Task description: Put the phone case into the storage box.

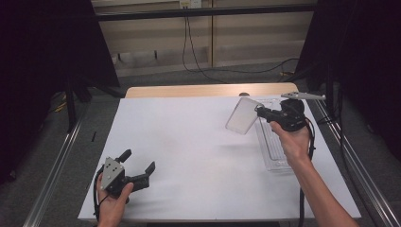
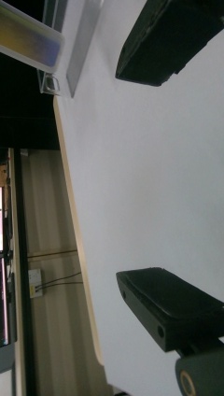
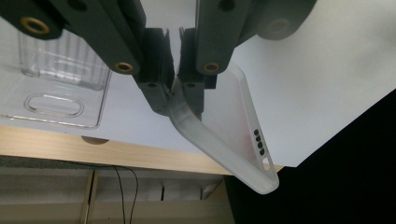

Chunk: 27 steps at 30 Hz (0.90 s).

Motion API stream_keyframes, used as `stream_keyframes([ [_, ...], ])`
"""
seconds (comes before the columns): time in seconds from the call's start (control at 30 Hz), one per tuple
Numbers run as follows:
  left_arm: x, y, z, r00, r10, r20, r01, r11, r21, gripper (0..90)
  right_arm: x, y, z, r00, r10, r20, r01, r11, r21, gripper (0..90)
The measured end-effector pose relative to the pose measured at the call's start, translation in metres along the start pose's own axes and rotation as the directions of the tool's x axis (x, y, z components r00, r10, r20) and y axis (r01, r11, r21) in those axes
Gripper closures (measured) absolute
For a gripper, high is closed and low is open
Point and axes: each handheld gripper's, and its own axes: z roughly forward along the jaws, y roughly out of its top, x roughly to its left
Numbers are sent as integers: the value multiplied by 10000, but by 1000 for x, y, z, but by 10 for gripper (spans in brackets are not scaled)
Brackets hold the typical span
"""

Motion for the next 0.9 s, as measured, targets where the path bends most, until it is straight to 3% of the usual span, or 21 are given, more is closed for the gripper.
stream_keyframes([
  [0.1,-1,0,2,9995,-293,-101,292,9996,-13,44,-2,4,-2,9998,-78,160,78,10000,-37,843],
  [0.23,-2,0,2,9997,-258,-4,258,9997,51,43,-8,9,-6,9996,-105,279,111,9997,-227,843],
  [0.33,-1,0,1,9979,-636,154,637,9980,-42,44,-12,12,-8,9992,-70,393,81,9996,-278,842],
  [0.4,-2,0,1,9990,-422,118,422,9991,-16,43,-14,15,-10,9989,-102,459,116,9995,-311,842],
  [0.9,-6,-1,3,9989,-366,309,362,9992,145,28,-42,27,-26,9921,12,1257,82,9972,-738,843],
])
